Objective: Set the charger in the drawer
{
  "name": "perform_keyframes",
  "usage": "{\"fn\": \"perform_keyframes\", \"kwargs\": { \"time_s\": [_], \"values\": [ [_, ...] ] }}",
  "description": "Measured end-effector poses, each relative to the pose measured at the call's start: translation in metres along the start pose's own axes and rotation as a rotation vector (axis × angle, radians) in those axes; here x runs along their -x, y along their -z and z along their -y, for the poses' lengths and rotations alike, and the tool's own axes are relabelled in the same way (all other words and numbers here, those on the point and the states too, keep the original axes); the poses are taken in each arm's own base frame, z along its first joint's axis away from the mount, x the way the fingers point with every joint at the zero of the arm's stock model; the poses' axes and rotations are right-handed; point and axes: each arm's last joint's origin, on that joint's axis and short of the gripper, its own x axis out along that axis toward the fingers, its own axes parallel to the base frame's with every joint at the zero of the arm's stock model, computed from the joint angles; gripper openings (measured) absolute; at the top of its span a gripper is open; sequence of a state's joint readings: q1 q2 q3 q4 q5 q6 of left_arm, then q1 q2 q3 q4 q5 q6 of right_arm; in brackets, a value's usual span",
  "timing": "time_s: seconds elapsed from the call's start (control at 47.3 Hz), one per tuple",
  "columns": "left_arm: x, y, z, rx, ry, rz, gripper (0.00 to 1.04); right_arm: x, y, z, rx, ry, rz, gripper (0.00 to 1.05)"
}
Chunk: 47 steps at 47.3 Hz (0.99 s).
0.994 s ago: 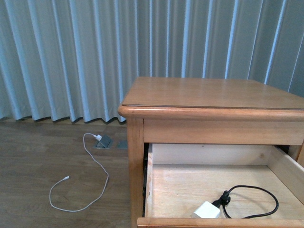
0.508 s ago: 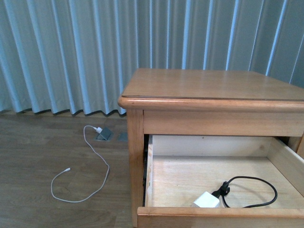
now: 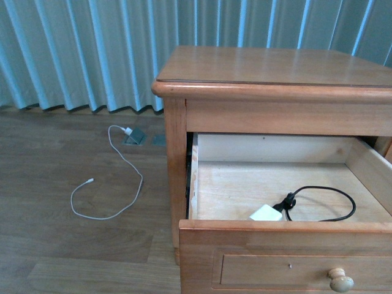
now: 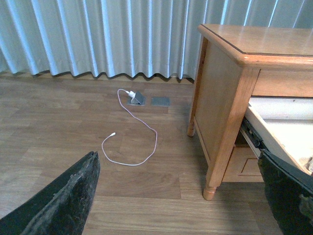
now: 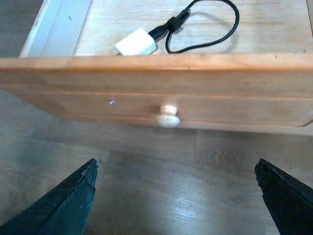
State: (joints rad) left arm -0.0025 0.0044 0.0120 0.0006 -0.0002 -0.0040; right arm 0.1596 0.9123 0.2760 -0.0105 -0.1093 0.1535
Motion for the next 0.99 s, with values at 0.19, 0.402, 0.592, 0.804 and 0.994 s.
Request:
{"fn": "perform_keyframes", "kwargs": {
  "time_s": [0.19, 0.402, 0.592, 0.804, 0.994],
  "values": [
    [0.0, 0.0, 0.0, 0.0, 0.0, 0.0, 0.99, -0.048, -0.017, 0.005, 0.006, 0.036, -0.029, 0.96],
    [0.0, 0.0, 0.0, 0.0, 0.0, 0.0, 0.99, -0.099, -0.024, 0.01, 0.017, 0.099, -0.033, 0.96],
    [0.0, 0.0, 0.0, 0.0, 0.0, 0.0, 0.99, -0.134, -0.043, 0.006, 0.041, 0.102, 0.059, 0.96],
    [0.0, 0.0, 0.0, 0.0, 0.0, 0.0, 0.99, -0.181, -0.066, 0.003, 0.073, 0.117, 0.154, 0.96],
    [0.0, 0.0, 0.0, 0.0, 0.0, 0.0, 0.99, -0.214, -0.084, 0.003, 0.053, 0.107, 0.219, 0.96]
  ]
}}
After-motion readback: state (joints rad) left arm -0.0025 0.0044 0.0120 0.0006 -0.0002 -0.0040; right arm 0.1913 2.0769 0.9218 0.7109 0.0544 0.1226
